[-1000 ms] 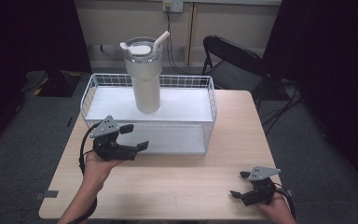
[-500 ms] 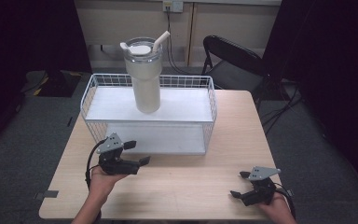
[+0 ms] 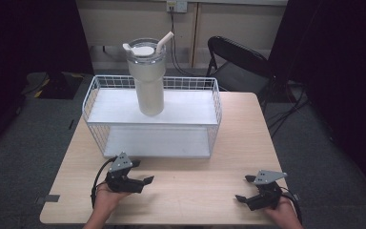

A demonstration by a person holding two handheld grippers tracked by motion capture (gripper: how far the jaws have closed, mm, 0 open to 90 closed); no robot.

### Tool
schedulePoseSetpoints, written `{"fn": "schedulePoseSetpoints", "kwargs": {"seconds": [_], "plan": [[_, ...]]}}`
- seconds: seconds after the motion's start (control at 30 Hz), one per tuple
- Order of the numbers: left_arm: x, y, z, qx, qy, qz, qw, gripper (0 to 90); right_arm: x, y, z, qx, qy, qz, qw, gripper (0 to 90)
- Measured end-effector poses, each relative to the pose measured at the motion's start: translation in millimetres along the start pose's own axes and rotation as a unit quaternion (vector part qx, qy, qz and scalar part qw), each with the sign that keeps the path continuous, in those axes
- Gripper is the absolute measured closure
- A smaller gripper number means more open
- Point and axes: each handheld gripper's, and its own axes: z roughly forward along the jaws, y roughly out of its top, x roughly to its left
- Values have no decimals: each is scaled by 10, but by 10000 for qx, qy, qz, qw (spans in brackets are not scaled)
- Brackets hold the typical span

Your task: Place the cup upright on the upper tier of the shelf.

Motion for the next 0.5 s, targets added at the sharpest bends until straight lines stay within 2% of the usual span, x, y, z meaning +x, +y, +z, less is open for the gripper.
{"fn": "schedulePoseSetpoints", "kwargs": {"seconds": [0.03, 0.17, 0.23, 0.33, 0.5], "plan": [[1, -26, 11, 59, 42, 59, 10000, 172, 0, 0, 0, 0, 0, -2, 10000, 127], [13, -95, 40, 95, -11, 153, 9998, 186, 0, 0, 0, 0, -1, -1, 10000, 127], [16, -122, 49, 161, -2, 267, 9995, 191, 0, 0, 0, 0, -1, -1, 10000, 127], [16, -149, 42, 155, -88, 373, 9991, 240, 0, 0, 0, 0, -1, -2, 10000, 127], [31, -181, 32, 300, -88, 395, 9987, 229, 0, 0, 0, 0, 0, -2, 10000, 127]]}}
